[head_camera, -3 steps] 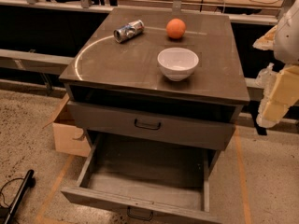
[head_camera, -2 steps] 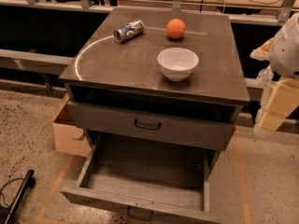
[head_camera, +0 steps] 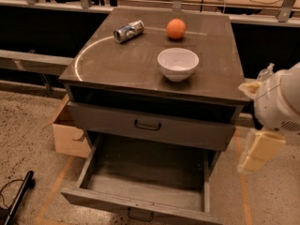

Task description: Open top drawer

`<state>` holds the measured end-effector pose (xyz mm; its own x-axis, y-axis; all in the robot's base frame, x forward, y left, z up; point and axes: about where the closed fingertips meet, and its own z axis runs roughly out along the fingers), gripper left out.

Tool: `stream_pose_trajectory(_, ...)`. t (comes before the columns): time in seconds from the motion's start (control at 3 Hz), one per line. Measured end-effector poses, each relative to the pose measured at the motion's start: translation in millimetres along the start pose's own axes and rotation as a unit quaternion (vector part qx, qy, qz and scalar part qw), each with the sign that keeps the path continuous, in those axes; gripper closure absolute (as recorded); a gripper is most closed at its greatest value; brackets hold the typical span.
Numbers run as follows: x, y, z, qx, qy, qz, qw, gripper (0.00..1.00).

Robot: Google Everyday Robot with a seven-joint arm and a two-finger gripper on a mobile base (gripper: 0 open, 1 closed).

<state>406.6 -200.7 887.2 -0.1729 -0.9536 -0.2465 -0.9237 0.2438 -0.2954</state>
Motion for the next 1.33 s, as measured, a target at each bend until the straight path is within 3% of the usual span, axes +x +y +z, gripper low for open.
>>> stream_pose_trajectory(0.67,-19,31,84,0.012,-0.076,-0.048,0.9959,0.0)
stream_pose_trajectory(1.0,-19,31,84,0.011,-0.076,-0.047,0.9959,0.0)
stream_pose_trajectory(1.33,-14,35,109,0.018,-0.082,-0.035,0.9959,0.0)
